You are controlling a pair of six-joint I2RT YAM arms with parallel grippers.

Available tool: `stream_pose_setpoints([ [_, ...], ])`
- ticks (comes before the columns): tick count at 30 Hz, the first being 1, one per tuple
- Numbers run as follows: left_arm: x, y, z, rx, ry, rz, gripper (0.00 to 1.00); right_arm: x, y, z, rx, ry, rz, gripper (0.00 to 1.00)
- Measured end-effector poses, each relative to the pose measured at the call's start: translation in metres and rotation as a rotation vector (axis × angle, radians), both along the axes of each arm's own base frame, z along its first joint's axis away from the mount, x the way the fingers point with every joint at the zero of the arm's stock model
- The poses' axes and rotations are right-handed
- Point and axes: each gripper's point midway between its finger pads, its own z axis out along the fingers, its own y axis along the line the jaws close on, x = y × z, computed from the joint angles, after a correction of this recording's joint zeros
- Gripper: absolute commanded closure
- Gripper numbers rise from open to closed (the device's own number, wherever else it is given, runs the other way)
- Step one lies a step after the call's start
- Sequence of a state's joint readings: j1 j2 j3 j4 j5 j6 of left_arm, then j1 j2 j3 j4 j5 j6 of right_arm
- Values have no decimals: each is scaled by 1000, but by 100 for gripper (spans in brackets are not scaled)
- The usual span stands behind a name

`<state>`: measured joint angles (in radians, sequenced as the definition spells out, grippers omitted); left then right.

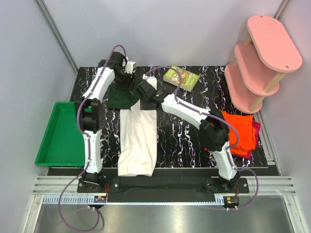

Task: Fold and stack the t-shirts
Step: Fold the tshirt

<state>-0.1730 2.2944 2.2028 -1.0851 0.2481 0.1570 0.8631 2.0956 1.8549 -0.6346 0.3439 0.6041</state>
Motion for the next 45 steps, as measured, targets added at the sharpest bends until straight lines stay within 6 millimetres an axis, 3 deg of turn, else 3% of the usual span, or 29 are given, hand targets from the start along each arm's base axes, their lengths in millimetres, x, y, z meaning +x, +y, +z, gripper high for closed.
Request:
stream_pose_setpoints([
  [3,-21,0,33,-29,-44,0,53,24,8,-12,10,-1,-1,64],
  [6,-46,1,41,-48,-37,-3,62,41,4,-40,-19,26,-13,69],
  [10,-73,1,6,-55,62,-5,66,49,-4,-86,-81,78,-24,71],
  [13,-90,4,-24,-41,153,-2,66,49,-6,-108,-111,109,-23,70],
  [19,-95,6,-49,-25,213,1,66,63,-4,-97,-69,97,-47,69],
  [21,-95,6,-56,-22,229,2,66,69,-11,-100,-63,109,-68,70],
  [27,-90,5,-85,-6,319,9,68,84,-42,-109,-55,167,-137,85],
  [36,-88,1,-83,0,340,10,68,98,-68,-111,-62,220,-167,87],
  [39,-86,-3,-83,4,348,2,68,100,-72,-111,-77,229,-163,83],
  [42,-81,-11,-83,7,354,-9,68,104,-81,-111,-90,237,-168,63],
  [45,-76,-17,-81,4,342,-11,67,109,-92,-110,-111,236,-175,50],
])
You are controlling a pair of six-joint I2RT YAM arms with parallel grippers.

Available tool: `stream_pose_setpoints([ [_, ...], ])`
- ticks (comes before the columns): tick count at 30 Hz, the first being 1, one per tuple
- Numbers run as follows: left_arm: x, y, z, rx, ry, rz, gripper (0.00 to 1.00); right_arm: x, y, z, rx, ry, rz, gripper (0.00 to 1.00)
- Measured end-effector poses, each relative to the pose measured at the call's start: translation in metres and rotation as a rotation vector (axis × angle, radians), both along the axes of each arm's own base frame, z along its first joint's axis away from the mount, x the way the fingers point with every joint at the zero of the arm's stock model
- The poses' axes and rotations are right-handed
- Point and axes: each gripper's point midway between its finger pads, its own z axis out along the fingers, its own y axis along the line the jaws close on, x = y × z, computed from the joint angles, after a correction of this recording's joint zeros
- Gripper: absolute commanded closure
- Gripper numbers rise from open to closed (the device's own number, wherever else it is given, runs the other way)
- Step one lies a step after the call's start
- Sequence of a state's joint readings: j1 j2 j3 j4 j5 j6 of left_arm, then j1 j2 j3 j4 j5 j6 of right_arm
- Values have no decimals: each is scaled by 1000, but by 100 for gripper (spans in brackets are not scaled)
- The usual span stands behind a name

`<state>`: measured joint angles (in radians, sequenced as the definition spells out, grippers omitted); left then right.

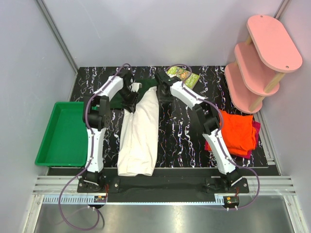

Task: Fold and stack the t-shirts
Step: Fold the tshirt

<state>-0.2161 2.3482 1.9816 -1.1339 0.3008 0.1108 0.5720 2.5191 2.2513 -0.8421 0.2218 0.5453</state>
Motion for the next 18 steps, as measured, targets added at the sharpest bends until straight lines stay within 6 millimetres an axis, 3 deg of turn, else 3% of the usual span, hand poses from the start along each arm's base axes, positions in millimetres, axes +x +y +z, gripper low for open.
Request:
stream_pose_setpoints([
  [6,3,-4,1,-13,-18,8,64,11,-13,2,-29,-30,-9,40],
  [15,11,-6,6,-33,-57,13,65,31,5,33,24,-128,15,39],
  [18,9,-5,5,-32,-55,13,65,28,16,35,26,-141,33,39],
])
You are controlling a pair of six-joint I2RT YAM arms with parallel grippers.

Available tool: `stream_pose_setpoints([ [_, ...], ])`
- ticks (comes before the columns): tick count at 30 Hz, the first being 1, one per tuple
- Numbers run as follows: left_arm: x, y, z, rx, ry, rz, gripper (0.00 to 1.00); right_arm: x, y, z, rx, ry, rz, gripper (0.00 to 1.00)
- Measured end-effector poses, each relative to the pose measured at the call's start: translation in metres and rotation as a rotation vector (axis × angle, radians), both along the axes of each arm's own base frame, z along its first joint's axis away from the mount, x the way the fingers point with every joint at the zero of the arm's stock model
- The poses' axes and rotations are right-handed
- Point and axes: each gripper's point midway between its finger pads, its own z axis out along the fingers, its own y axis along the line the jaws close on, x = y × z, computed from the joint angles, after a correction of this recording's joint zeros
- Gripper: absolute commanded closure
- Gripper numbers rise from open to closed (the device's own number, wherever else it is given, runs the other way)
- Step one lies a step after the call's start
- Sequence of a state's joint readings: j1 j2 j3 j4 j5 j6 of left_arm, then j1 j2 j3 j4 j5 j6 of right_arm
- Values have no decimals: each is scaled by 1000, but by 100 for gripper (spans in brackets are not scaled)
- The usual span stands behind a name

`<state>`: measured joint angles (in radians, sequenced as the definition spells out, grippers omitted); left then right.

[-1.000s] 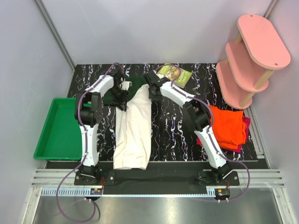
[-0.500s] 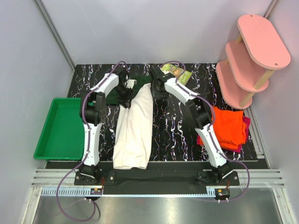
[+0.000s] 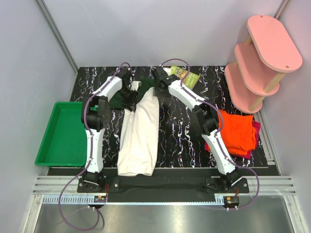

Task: Fold and stack the t-shirts
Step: Fold the tshirt

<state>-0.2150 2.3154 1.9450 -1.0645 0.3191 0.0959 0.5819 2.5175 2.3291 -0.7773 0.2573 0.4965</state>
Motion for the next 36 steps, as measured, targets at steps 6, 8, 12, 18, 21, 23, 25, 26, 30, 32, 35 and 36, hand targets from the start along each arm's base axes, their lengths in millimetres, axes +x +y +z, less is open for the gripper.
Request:
stream_pose_setpoints([
  [6,-2,4,5,2,-15,5,64,-16,27,-1,10,0,53,40],
  [8,-4,7,10,5,-25,7,64,-21,32,-5,9,8,61,40],
  [12,-12,16,19,21,-38,5,64,-27,30,-15,-1,30,56,41],
  [18,-24,32,27,37,-41,6,64,-28,24,-22,-9,47,35,57],
  [21,-21,38,28,39,-50,17,66,-29,22,-25,-9,61,24,69],
  [23,-20,42,27,47,-49,22,66,-31,19,-31,-13,79,14,74],
  [25,-12,45,27,59,-57,33,66,-32,17,-35,-15,92,9,76],
  [26,-7,46,25,61,-62,39,66,-31,17,-34,-15,94,6,81],
  [30,4,45,13,64,-58,57,66,-31,12,-37,-14,108,-7,94],
  [32,2,45,4,67,-35,61,66,-30,10,-37,-9,113,-12,97],
  [35,-3,46,-3,76,-10,64,67,-28,7,-37,4,123,-16,100],
  [36,-4,47,-3,80,-6,64,67,-27,5,-38,3,124,-18,100],
])
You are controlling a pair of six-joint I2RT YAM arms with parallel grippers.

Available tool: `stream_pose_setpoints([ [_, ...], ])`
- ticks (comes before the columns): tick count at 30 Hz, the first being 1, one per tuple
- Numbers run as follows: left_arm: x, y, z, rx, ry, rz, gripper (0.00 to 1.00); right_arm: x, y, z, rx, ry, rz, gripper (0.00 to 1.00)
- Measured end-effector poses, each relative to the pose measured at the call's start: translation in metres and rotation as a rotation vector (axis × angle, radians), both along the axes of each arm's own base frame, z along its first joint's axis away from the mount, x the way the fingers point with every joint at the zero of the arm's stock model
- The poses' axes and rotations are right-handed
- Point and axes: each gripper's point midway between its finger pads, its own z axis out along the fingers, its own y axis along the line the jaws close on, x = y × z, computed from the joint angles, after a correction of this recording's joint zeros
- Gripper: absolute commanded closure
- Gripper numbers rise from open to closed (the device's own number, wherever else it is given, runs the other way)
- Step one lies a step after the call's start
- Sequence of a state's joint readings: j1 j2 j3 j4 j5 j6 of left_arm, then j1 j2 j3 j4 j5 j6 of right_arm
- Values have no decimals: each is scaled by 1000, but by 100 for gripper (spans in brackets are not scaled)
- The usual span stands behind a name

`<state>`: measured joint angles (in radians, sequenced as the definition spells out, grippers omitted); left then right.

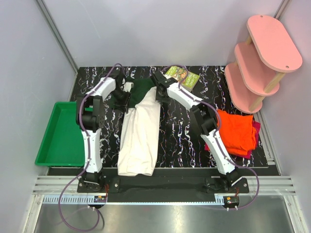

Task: Fold and stack the t-shirts
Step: Fold the tshirt

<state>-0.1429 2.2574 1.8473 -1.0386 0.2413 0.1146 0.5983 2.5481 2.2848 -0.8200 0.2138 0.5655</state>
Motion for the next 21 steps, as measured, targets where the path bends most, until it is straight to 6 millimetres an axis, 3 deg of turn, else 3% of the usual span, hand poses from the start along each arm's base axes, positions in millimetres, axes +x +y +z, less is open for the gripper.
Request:
stream_pose_setpoints([
  [5,-16,7,-5,30,22,3,67,3,-6,0,3,6,-9,100],
  [14,-66,23,-10,78,106,-15,68,10,-20,0,7,19,-26,100],
  [21,-69,24,-9,80,109,-14,68,31,-50,1,-21,34,-59,100],
])
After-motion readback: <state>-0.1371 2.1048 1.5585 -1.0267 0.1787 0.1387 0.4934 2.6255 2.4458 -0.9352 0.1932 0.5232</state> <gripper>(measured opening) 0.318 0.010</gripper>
